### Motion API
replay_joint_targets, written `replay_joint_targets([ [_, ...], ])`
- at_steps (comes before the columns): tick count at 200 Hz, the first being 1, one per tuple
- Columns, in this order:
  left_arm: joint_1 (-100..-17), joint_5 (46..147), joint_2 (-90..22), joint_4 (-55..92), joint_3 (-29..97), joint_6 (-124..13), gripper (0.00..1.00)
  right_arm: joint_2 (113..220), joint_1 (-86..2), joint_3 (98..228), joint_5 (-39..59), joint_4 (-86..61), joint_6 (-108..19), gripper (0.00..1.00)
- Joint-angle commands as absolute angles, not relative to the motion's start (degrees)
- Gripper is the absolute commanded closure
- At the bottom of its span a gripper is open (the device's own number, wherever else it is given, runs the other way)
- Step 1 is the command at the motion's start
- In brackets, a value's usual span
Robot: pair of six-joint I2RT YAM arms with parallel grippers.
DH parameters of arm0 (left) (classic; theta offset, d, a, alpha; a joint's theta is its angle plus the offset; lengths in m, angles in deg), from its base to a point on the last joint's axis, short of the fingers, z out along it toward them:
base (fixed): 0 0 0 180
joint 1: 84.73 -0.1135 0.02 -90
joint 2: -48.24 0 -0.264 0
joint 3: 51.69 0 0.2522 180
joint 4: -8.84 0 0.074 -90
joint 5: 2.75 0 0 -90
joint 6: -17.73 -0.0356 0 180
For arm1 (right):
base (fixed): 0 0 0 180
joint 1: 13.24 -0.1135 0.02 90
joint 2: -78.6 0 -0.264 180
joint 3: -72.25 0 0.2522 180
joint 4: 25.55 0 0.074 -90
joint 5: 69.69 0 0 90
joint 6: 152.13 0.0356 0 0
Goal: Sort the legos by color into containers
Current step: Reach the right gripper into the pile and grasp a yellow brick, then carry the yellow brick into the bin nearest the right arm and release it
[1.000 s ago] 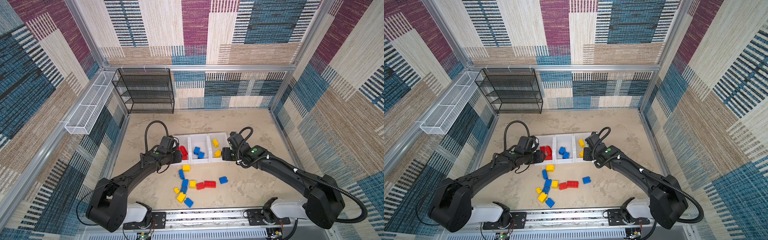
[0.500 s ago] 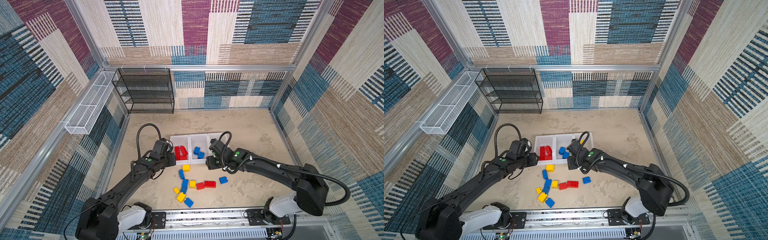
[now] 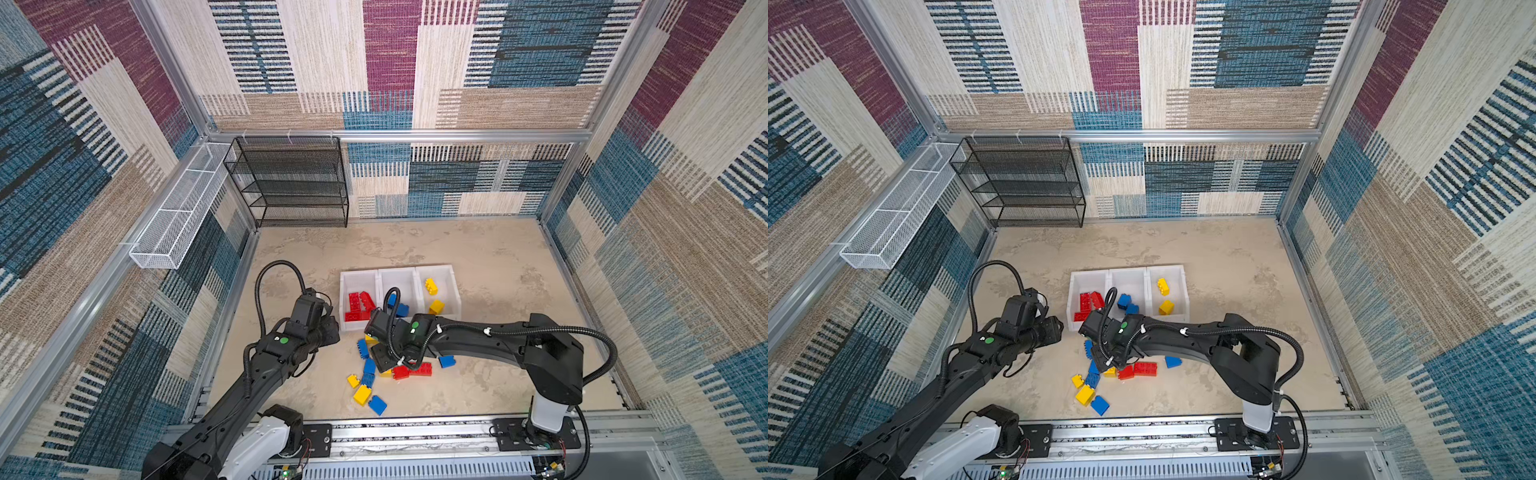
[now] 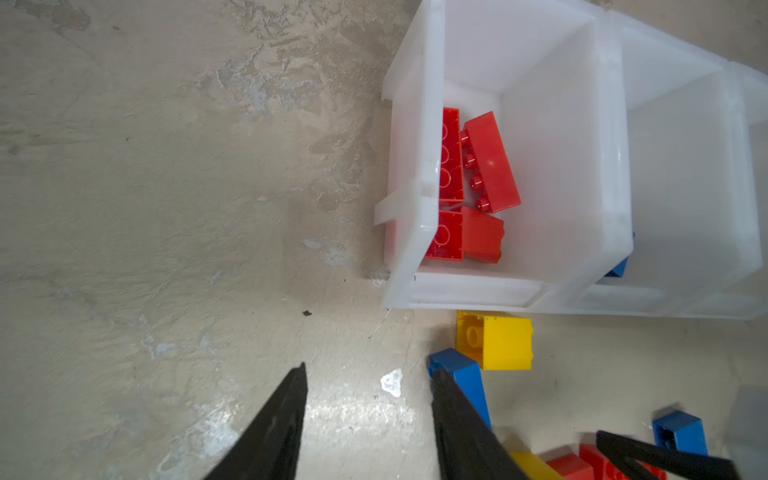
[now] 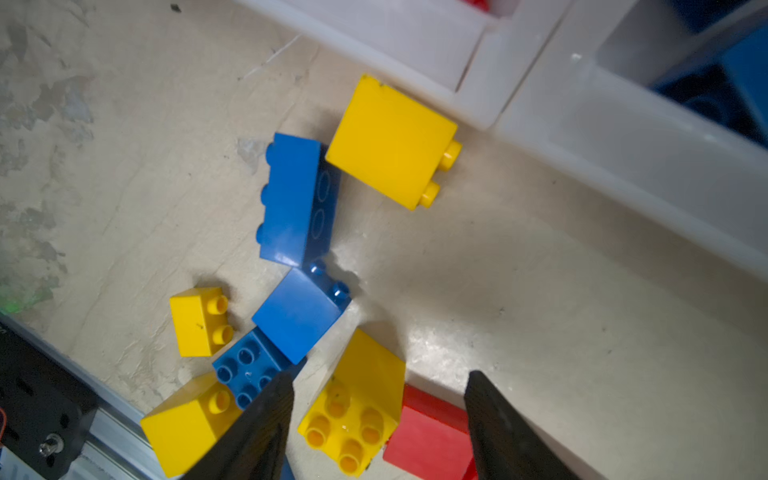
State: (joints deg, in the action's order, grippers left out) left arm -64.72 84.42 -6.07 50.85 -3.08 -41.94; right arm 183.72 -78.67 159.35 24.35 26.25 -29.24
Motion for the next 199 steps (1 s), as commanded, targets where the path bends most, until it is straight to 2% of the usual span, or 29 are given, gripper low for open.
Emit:
replay_joint_targets([
  [1,-64.90,83.71,-5.82,51.70,-3.48,-40.52,0.48,184.44,-78.96,159.59,24.99,28.39,-28.82,0.32],
  [65,-64.89,84.04,-5.29,51.78,-4.00,-40.02,0.48,183.87,-79.21,157.59,25.15,28.78,-27.59,0.37],
  [90,-64.91,84.17,-5.34,51.65,-4.18,-39.92,0.48,183.56,-79.16,157.03,24.58,28.29,-27.40,0.46],
  [113,-64.87,84.26,-5.29,51.70,-4.36,-39.83,0.48,183.54,-79.33,156.83,24.37,28.03,-27.40,0.58],
  [139,-64.88,84.15,-5.04,51.94,-4.46,-39.77,0.48,183.06,-79.33,156.57,24.50,27.61,-27.32,0.65],
  [199,-64.90,84.00,-4.56,52.03,-4.63,-39.66,0.48,178.33,-76.81,158.79,28.26,28.22,-30.58,0.69],
])
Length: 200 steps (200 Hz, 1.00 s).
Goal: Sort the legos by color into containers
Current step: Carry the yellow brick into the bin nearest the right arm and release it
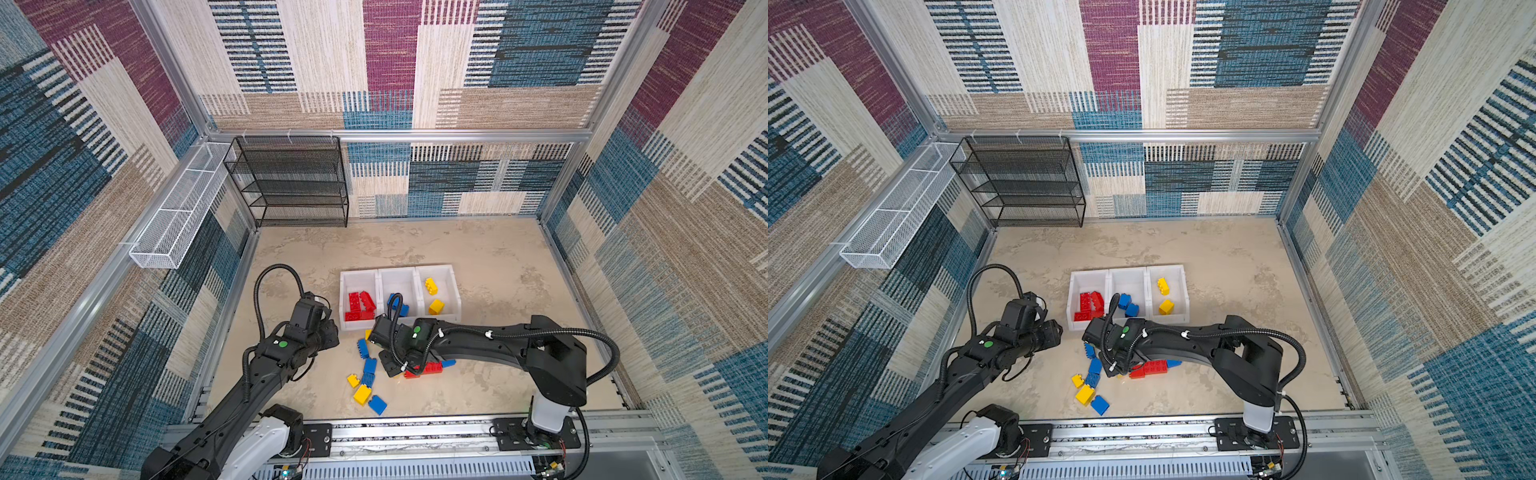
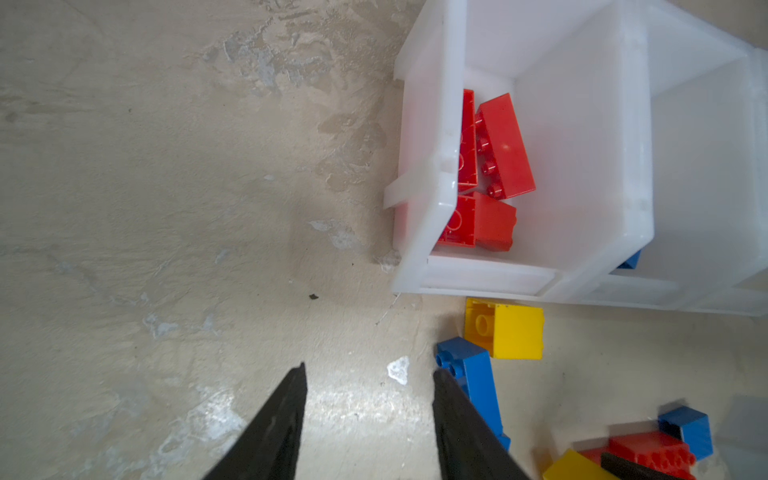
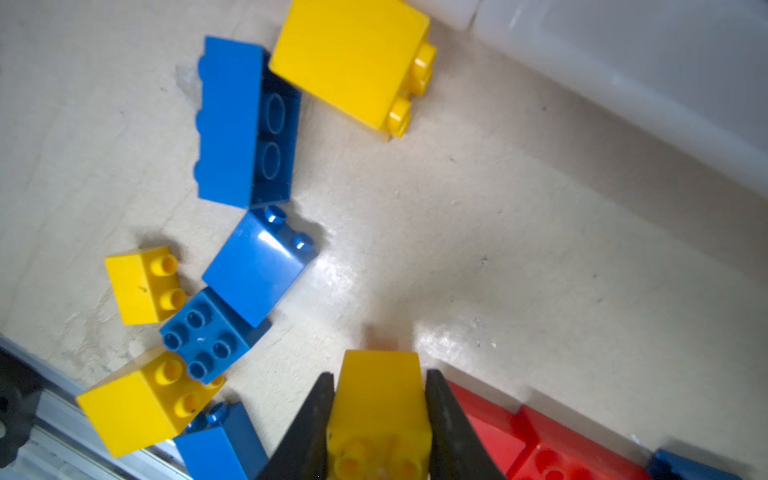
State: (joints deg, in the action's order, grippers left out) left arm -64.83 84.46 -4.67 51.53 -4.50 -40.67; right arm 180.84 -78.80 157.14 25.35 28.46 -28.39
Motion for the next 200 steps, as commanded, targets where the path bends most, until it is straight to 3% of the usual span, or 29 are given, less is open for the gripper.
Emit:
replay_joint_targets([
  [1,-64.88,84.00,-4.57,52.04,-4.63,-39.70,0.48,178.17,-76.62,158.83,28.37,28.30,-30.71,0.69],
  [60,-64.90,85.29,-4.32,51.79,-5.19,-39.16,0.48,168.84,-56.85,158.96,34.13,27.83,-41.24,0.69],
  [93,-64.88,86.28,-3.57,51.49,-6.16,-38.28,0.48,168.08,-47.78,156.09,31.27,21.52,-43.30,0.68],
  [157,-64.92,86.99,-1.26,53.08,-6.96,-37.60,0.47,174.69,-44.54,158.41,27.97,18.53,-44.32,0.63],
  [200,-64.86,87.31,-0.72,52.85,-7.70,-37.21,0.47,174.31,-44.53,158.34,27.35,19.01,-44.02,0.44],
])
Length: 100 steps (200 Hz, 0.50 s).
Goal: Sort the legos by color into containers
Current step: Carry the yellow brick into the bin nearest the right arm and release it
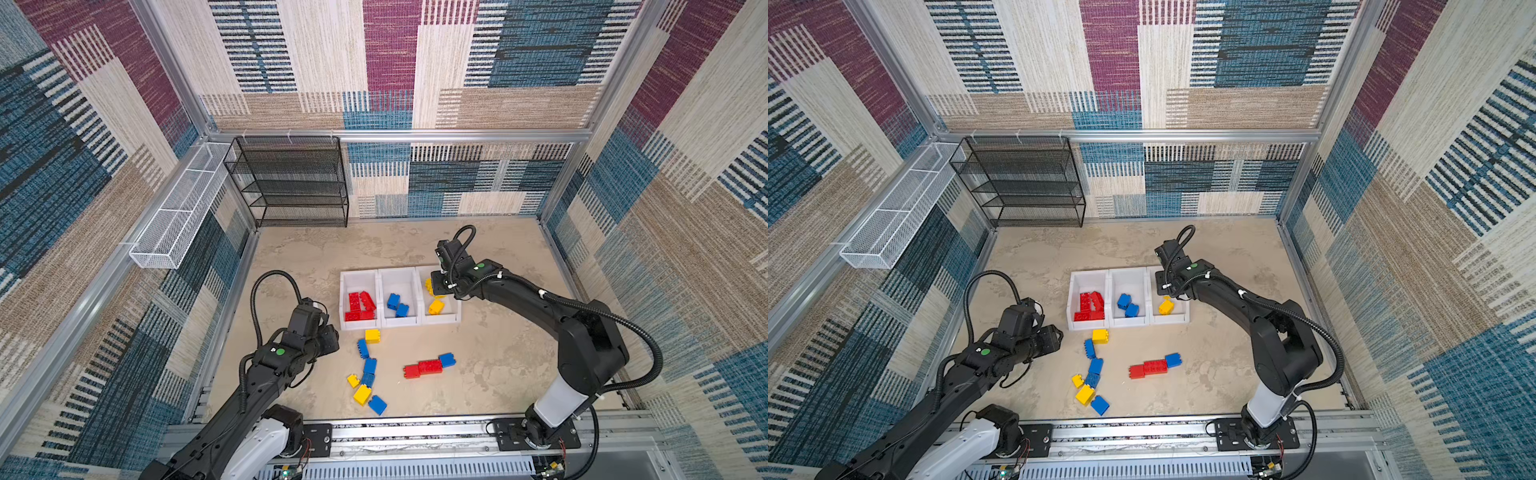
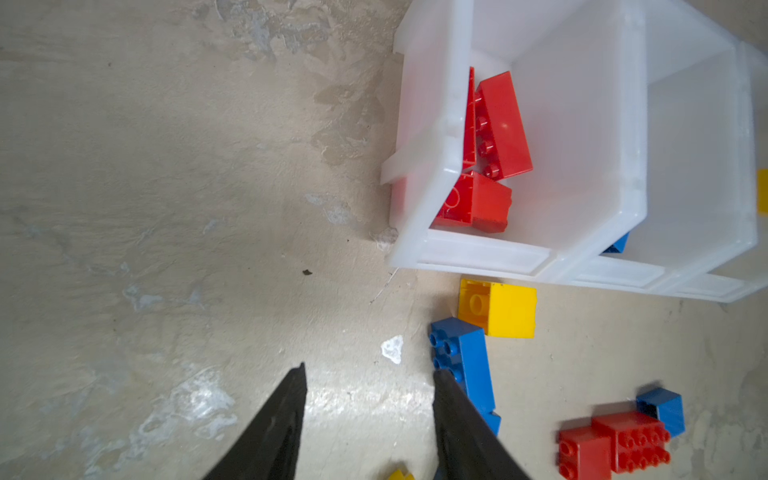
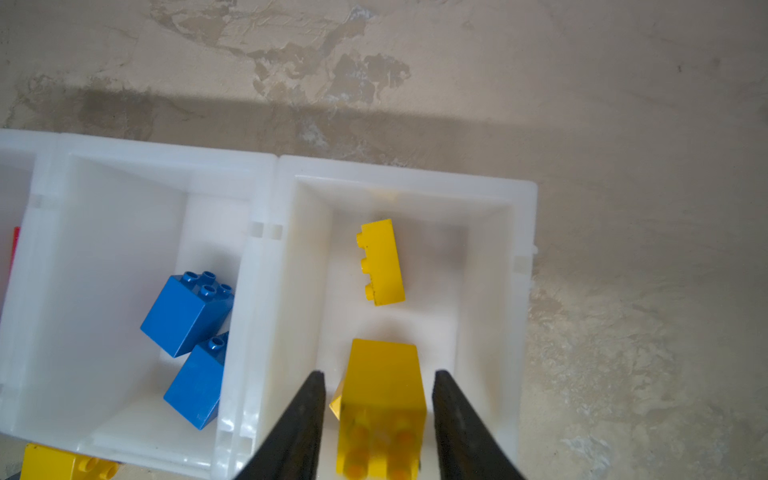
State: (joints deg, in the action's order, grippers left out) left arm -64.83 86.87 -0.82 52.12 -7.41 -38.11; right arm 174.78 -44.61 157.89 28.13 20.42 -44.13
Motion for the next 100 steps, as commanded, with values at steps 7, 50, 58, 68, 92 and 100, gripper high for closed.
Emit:
replay_joint_targets([
  [7,-64.89,87.42,-0.85,52.75,-7.74,-37.20,0.47,174.02,-44.53,158.24,27.34,19.05,-44.02,0.42],
  [50,-64.89,87.93,-1.05,52.57,-7.70,-37.33,0.47,172.06,-44.58,156.98,27.36,19.23,-43.50,0.37],
  [58,-64.93,88.00,-1.07,52.49,-7.71,-37.29,0.47,171.74,-44.53,156.69,27.28,19.23,-43.46,0.37],
  [68,-64.87,88.08,-1.07,52.53,-7.72,-37.34,0.47,171.38,-44.53,156.29,27.30,19.26,-43.33,0.36],
  [92,-64.91,88.52,-1.24,52.25,-7.86,-37.29,0.47,170.56,-44.55,155.55,27.12,19.38,-43.10,0.36],
  [100,-64.91,88.70,-1.33,52.09,-7.87,-37.29,0.47,170.29,-44.53,155.31,27.08,19.34,-42.97,0.36],
])
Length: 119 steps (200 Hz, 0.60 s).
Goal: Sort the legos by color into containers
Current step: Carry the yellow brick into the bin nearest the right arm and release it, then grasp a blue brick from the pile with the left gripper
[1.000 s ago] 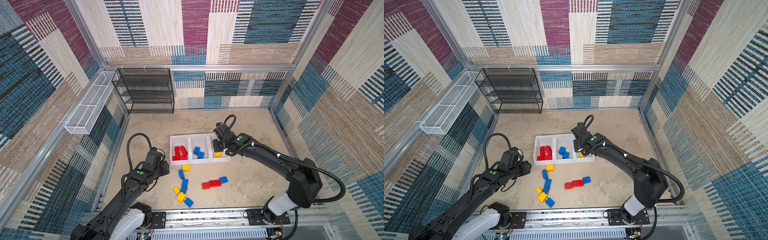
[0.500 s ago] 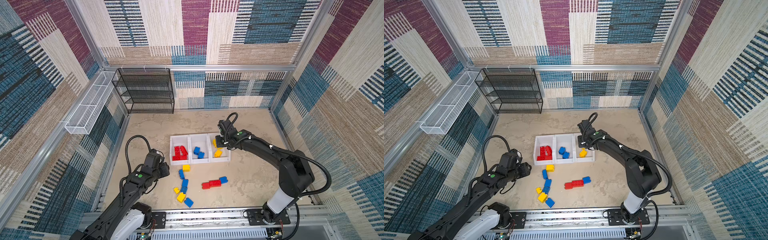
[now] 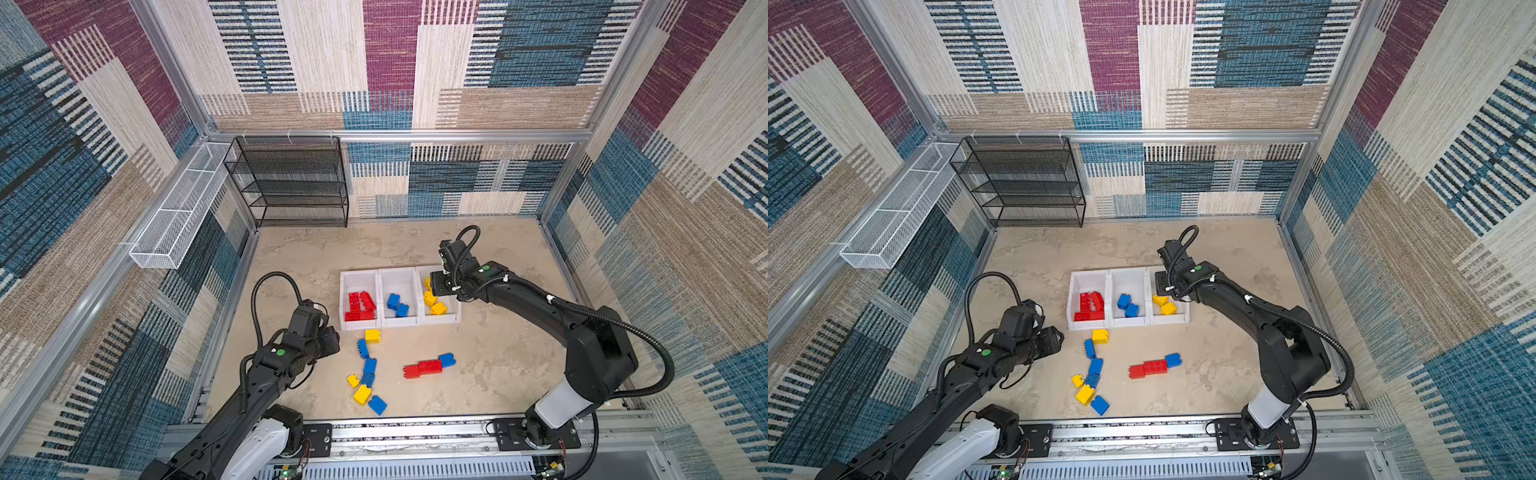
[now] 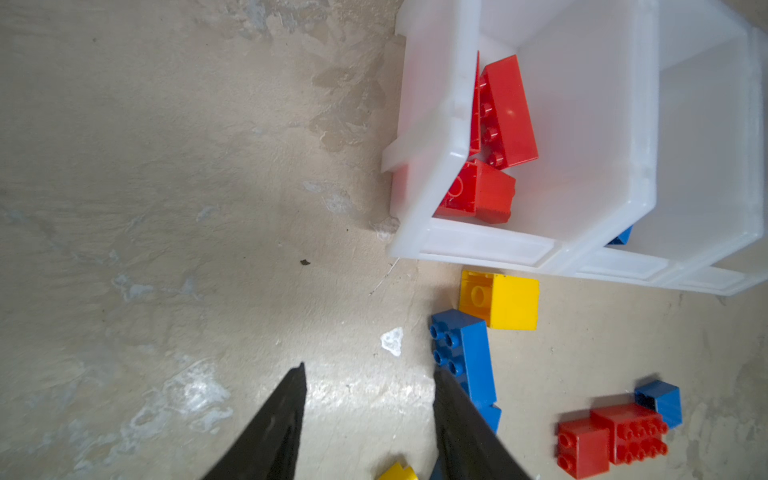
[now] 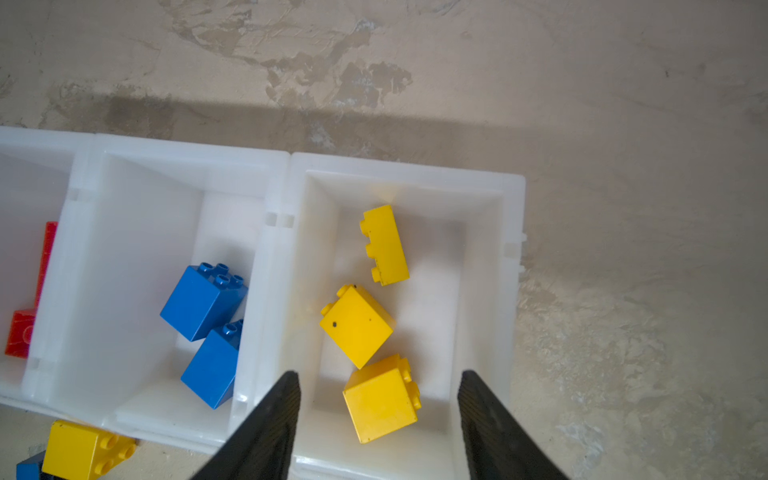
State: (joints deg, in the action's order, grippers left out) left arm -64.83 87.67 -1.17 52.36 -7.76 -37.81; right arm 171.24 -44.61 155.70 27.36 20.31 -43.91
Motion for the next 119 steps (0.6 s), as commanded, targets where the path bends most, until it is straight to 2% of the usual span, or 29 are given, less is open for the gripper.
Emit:
replay_joint_targets([
  [1,-64.93,88.72,-1.33,52.07,-7.87,-37.29,0.47,170.28,-44.53,155.29,27.04,19.33,-43.01,0.36],
  [119,-62.40,94.37,-6.77,47.20,-8.41,-36.18,0.47,166.89,-44.53,150.96,25.26,18.62,-40.98,0.34],
])
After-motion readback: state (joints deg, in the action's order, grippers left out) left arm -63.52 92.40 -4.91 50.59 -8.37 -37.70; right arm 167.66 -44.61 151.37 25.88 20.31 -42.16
